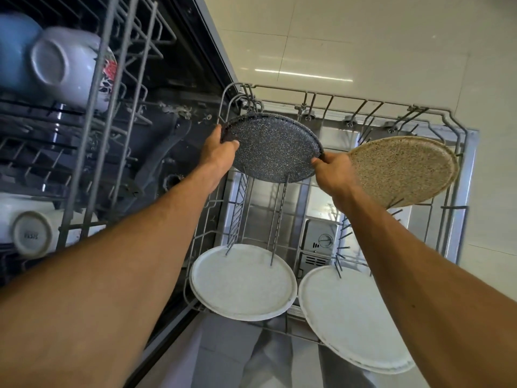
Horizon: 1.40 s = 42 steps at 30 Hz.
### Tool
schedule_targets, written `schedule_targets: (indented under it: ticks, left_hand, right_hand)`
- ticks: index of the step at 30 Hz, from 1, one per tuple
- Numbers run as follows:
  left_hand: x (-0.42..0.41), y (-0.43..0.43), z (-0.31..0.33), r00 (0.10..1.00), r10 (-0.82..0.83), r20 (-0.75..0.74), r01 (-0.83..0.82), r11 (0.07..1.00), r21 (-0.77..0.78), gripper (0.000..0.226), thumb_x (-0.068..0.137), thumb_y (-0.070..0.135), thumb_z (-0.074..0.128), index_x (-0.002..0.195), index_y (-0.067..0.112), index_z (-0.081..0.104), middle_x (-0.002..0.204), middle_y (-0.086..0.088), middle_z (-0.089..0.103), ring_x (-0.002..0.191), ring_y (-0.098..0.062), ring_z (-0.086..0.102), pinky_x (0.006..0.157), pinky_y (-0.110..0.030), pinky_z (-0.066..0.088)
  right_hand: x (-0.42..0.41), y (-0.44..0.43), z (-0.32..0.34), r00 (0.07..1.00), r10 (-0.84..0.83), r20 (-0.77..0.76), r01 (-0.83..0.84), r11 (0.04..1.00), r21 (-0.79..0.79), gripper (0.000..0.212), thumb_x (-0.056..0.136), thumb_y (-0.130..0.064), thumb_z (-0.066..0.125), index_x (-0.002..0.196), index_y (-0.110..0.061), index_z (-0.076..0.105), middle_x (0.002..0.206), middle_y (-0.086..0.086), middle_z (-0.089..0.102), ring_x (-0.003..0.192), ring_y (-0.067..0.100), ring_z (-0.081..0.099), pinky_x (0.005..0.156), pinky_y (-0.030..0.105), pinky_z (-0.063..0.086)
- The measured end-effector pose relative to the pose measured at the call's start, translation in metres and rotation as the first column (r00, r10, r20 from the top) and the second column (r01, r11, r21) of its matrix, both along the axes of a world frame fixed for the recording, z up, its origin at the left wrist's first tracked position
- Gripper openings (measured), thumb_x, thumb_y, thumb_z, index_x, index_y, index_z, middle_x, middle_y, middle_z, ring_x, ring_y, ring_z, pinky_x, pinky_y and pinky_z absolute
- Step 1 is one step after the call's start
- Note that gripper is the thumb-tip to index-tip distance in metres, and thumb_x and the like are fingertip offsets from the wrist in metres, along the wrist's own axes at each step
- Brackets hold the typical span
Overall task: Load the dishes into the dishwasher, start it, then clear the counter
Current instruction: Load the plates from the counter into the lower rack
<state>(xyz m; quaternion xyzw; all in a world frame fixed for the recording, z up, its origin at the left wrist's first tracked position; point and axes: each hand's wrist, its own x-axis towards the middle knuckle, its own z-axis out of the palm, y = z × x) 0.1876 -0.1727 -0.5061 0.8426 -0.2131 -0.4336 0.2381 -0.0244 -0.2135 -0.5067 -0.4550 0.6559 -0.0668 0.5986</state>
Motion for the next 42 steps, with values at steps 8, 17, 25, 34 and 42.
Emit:
schedule_targets:
  ticks: [8, 17, 25, 34, 42]
  left_hand:
    - [-0.017, 0.006, 0.013, 0.999, 0.034, -0.024, -0.033, 0.999, 0.043, 0.064, 0.094, 0.018, 0.052, 0.151, 0.027, 0.024, 0.152, 0.002, 0.038, 0.137, -0.020, 0.038, 0.115, -0.045, 0.029]
    - [-0.080, 0.063, 0.063, 0.993, 0.116, 0.017, -0.115, 0.993, -0.039, 0.039, 0.093, 0.024, 0.061, 0.130, 0.013, 0.057, 0.133, -0.004, 0.058, 0.118, -0.016, 0.056, 0.097, -0.025, 0.041]
    - [-0.161, 0.137, 0.088, 0.972, 0.219, -0.080, -0.225, 0.972, -0.063, 0.005, 0.085, 0.020, 0.068, 0.090, 0.019, 0.069, 0.094, -0.002, 0.071, 0.091, -0.020, 0.066, 0.088, -0.034, 0.054]
    - [-0.258, 0.200, 0.085, 0.977, 0.203, -0.067, -0.206, 0.977, -0.047, 0.003, 0.085, 0.022, 0.068, 0.087, 0.021, 0.070, 0.084, 0.006, 0.069, 0.084, -0.012, 0.064, 0.065, -0.018, 0.044]
    - [-0.352, 0.208, 0.079, 0.966, 0.223, -0.132, -0.231, 0.971, -0.055, 0.008, 0.083, 0.019, 0.072, 0.091, 0.021, 0.069, 0.091, 0.000, 0.069, 0.091, -0.017, 0.063, 0.077, -0.021, 0.046]
  right_hand:
    - [-0.007, 0.005, 0.010, 1.000, 0.001, -0.002, -0.001, 1.000, 0.026, 0.024, 0.100, -0.004, 0.046, 0.119, 0.000, 0.059, 0.127, 0.020, 0.061, 0.118, 0.034, 0.057, 0.097, 0.044, 0.049]
    - [-0.043, 0.033, 0.044, 0.990, 0.121, 0.066, -0.123, 0.992, 0.020, 0.012, 0.095, -0.003, 0.056, 0.099, 0.000, 0.067, 0.097, 0.006, 0.065, 0.077, 0.018, 0.061, 0.061, 0.025, 0.054]
    - [-0.109, 0.077, 0.058, 0.973, 0.231, -0.021, -0.229, 0.971, 0.062, 0.019, 0.089, -0.004, 0.061, 0.075, -0.014, 0.067, 0.074, 0.011, 0.070, 0.065, 0.023, 0.064, 0.065, 0.038, 0.054]
    - [-0.196, 0.120, 0.053, 0.987, 0.146, -0.073, -0.141, 0.988, 0.068, 0.016, 0.087, 0.001, 0.059, 0.077, -0.009, 0.066, 0.073, 0.014, 0.066, 0.060, 0.024, 0.061, 0.063, 0.039, 0.055]
    - [-0.282, 0.104, 0.071, 0.831, 0.447, -0.331, -0.505, 0.856, -0.112, 0.023, 0.087, -0.001, 0.052, 0.090, -0.015, 0.070, 0.087, 0.007, 0.069, 0.078, 0.023, 0.065, 0.067, 0.027, 0.053]
